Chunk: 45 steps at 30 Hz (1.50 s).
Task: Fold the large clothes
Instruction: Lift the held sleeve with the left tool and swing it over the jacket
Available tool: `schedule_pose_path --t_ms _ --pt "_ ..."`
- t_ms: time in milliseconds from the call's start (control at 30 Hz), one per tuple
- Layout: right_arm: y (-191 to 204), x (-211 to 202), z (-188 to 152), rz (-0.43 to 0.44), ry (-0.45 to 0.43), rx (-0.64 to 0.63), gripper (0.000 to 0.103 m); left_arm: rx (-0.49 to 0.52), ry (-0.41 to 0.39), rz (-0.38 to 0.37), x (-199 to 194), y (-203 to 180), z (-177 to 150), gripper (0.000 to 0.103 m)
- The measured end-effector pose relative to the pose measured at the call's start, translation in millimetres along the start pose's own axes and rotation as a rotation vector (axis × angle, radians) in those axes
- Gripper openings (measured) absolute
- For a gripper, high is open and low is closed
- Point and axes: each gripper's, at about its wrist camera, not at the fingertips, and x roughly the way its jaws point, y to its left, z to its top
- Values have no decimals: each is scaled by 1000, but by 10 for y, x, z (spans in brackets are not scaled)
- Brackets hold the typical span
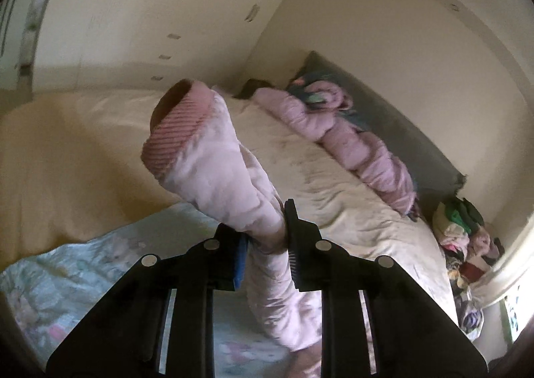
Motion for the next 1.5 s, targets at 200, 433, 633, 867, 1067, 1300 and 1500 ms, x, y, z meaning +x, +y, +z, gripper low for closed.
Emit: schedule_pose_path --t_ms 200,433,633,867,1067,1300,1500 --pt "-347 -270 22 9 -36 52 97 72 -30 -45 -125 -593 -63 12" --pt "-756 -504 5 17 -65 118 97 162 -30 -121 -227 -1261 -292 12" --pt "-1094 -710 -14 11 -94 171 97 242 -10 -187 -177 -1761 -568 12" --pt "-1484 -895 -39 -12 -123 239 97 326 31 -251 -59 -2231 -919 11" --pt "-1745 -982 -70 -39 -130 276 97 384 87 -334 16 -2597 -1338 11" --pt "-1991 -1034 -115 -84 -124 298 97 479 174 -403 159 -2882 -1899 7" --pt "-2205 -1085 -195 -117 -117 334 97 561 268 -430 277 -3015 -2395 7"
